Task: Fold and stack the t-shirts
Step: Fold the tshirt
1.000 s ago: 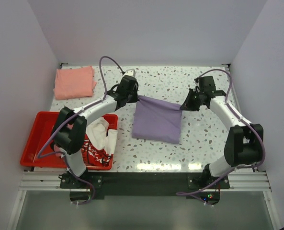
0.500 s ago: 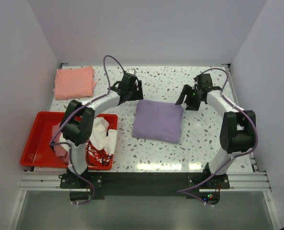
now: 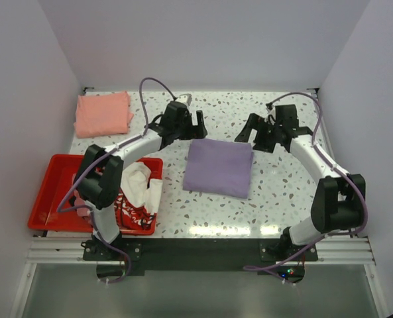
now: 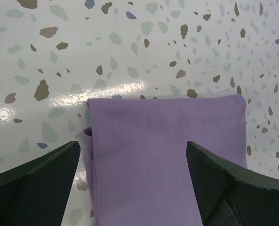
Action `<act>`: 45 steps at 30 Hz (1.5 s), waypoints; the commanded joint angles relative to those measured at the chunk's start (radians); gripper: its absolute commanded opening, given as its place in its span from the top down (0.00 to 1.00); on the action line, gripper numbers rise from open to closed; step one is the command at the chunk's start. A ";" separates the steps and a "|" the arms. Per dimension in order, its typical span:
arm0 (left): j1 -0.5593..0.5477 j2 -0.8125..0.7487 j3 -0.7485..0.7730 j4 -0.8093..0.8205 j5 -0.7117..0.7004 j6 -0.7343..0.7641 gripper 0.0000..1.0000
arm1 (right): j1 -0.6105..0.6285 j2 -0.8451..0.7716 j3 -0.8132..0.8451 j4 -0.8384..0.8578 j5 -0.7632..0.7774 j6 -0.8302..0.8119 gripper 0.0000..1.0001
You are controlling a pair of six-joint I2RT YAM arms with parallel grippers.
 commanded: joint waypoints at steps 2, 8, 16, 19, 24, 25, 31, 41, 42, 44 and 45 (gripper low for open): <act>-0.029 0.003 -0.014 0.073 0.085 -0.028 0.00 | 0.042 0.023 -0.047 0.082 -0.037 0.017 0.01; -0.036 0.058 -0.011 0.071 0.116 -0.041 0.00 | 0.065 0.129 -0.013 0.092 -0.005 -0.011 0.01; -0.036 0.138 -0.011 0.070 0.142 -0.050 0.00 | 0.065 0.301 0.062 0.067 0.097 -0.040 0.01; -0.036 0.159 -0.009 0.068 0.140 -0.048 0.00 | 0.065 0.353 0.079 0.062 0.098 -0.046 0.01; -0.034 0.182 0.018 0.036 0.123 -0.038 0.00 | 0.065 0.390 0.106 0.047 0.106 -0.060 0.01; -0.034 0.181 0.023 0.031 0.122 -0.035 0.00 | 0.063 0.388 0.115 0.044 0.104 -0.061 0.01; -0.034 0.106 0.020 0.010 0.093 -0.024 0.00 | 0.065 0.280 0.131 0.003 0.097 -0.089 0.01; -0.034 -0.065 -0.173 -0.033 -0.035 -0.056 0.00 | 0.065 -0.085 -0.059 -0.043 0.163 -0.078 0.01; -0.034 -0.068 -0.181 -0.038 -0.047 -0.056 0.00 | 0.065 -0.113 -0.093 -0.048 0.178 -0.078 0.01; -0.034 -0.065 -0.193 -0.054 -0.059 -0.058 0.00 | 0.065 -0.177 -0.118 -0.071 0.192 -0.084 0.01; -0.033 -0.059 -0.195 -0.061 -0.067 -0.062 0.00 | 0.063 -0.197 -0.128 -0.079 0.198 -0.089 0.01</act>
